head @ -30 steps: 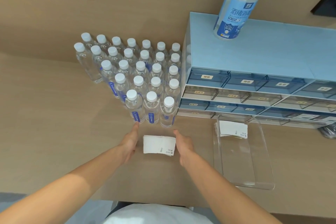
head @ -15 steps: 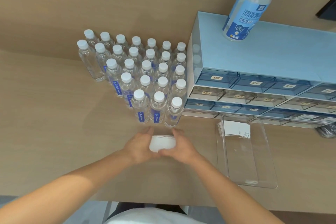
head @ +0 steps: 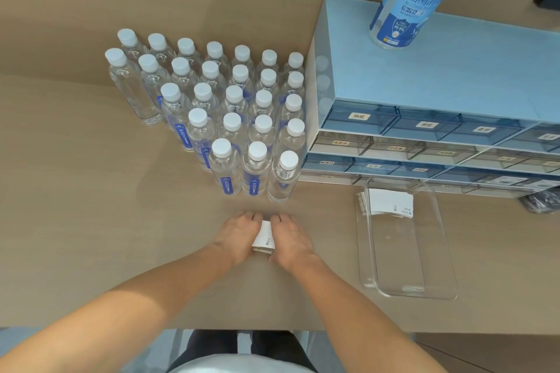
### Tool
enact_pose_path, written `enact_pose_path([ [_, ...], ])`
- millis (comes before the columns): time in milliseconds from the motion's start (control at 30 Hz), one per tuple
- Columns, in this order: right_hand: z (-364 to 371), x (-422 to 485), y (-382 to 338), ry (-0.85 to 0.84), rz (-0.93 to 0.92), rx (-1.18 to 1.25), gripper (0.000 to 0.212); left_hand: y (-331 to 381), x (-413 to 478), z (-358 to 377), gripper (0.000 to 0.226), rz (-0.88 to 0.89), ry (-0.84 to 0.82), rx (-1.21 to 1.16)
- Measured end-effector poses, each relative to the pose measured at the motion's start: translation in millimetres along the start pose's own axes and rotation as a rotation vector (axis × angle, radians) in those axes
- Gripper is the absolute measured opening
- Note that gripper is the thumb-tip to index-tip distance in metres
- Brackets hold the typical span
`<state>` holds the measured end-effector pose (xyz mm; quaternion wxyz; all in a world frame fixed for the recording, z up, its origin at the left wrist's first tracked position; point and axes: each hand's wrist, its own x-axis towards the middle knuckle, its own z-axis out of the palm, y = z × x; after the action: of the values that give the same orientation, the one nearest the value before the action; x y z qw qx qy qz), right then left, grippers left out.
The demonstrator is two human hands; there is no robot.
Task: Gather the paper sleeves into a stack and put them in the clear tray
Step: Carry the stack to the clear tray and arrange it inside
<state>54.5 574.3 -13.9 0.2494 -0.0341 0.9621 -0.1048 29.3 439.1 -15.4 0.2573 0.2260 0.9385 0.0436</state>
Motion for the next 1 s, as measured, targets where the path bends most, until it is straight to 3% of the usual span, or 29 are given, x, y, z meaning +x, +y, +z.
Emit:
enact_pose_path([
  [267, 3.5, -11.1, 5.0, 0.009, -0.07, 0.015, 0.05, 2.7, -9.3, -1.6, 0.05, 0.008, -0.033, -0.063],
  [433, -0.6, -20.6, 20.3, -0.046, -0.097, 0.011, 0.063, -6.7, -19.5, 2.8, 0.069, -0.037, -0.038, -0.076],
  [600, -9.1, -18.6, 26.1, -0.019, -0.076, 0.063, 0.047, -8.7, -21.7, 6.1, 0.055, -0.178, -0.006, -0.216],
  [733, -1.0, -19.8, 25.6, -0.004, -0.067, 0.071, 0.045, -4.0, -21.9, 10.4, 0.055, -0.187, 0.014, -0.204],
  [800, 4.3, -22.7, 26.3, 0.019, -0.073, 0.05, 0.052, -1.2, -22.6, 13.3, 0.064, -0.173, 0.001, -0.17],
  [867, 8.4, -25.0, 28.9, 0.015, -0.082, 0.103, 0.078, 0.1, -27.0, 13.5, 0.085, -0.178, -0.012, -0.224],
  [933, 9.4, -27.7, 34.5, -0.034, -0.027, 0.336, 0.109, -1.1, -36.6, 5.6, 0.109, -0.214, -0.034, -0.374],
  [1000, 6.6, -29.5, 45.9, -0.075, 0.131, 0.698, 0.112, -5.8, -46.5, -5.5, 0.109, -0.323, -0.033, -0.608],
])
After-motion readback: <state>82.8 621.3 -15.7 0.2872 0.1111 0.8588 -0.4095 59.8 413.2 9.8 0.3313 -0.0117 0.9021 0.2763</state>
